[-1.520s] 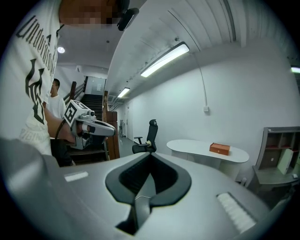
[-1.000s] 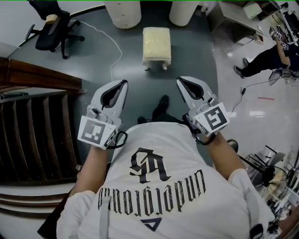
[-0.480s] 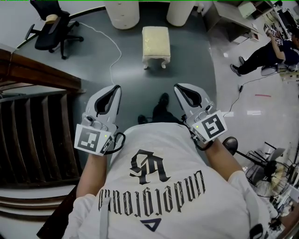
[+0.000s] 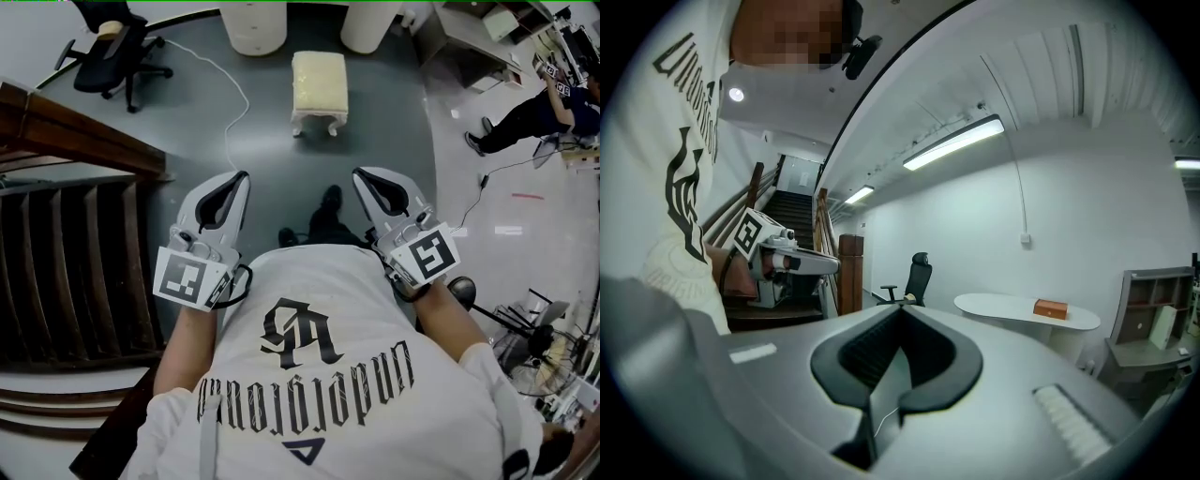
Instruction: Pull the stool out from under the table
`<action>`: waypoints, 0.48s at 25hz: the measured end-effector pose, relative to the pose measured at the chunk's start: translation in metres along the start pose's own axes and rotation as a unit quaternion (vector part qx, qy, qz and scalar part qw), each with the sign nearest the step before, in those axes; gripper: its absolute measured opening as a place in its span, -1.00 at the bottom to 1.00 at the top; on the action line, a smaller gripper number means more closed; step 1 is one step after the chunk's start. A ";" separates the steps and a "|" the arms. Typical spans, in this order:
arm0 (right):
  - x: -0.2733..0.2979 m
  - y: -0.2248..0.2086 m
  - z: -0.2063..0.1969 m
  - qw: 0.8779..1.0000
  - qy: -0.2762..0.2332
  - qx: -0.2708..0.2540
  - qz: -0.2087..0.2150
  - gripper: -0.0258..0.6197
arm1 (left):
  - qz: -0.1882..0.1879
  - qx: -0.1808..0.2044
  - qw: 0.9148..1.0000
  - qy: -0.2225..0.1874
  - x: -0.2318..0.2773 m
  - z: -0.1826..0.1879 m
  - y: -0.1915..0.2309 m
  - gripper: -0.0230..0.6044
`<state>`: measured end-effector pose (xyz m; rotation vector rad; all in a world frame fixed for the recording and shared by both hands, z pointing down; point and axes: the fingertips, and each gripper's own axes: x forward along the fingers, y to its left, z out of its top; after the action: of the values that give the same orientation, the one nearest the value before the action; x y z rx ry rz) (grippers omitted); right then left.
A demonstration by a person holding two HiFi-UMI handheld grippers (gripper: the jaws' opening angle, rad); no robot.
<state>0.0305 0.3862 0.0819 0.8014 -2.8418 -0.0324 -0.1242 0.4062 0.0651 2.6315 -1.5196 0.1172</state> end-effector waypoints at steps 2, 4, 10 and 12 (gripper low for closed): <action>0.003 0.000 0.001 1.000 0.000 -0.001 0.002 -0.92 | -0.001 -0.003 1.000 0.000 0.000 -0.001 0.002 -0.91; 0.005 0.000 0.001 1.000 0.000 0.001 0.002 -0.92 | -0.002 -0.005 1.000 0.000 0.000 -0.001 0.004 -0.91; 0.009 -0.005 -0.004 1.000 0.003 0.005 0.002 -0.92 | -0.006 -0.007 1.000 0.000 0.007 -0.004 0.005 -0.91; 0.010 -0.008 -0.004 1.000 0.003 0.005 0.002 -0.92 | -0.008 -0.009 1.000 -0.001 0.011 -0.004 0.004 -0.91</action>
<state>0.0274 0.3746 0.0870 0.7972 -2.8403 -0.0157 -0.1224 0.3952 0.0710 2.6310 -1.4920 0.1010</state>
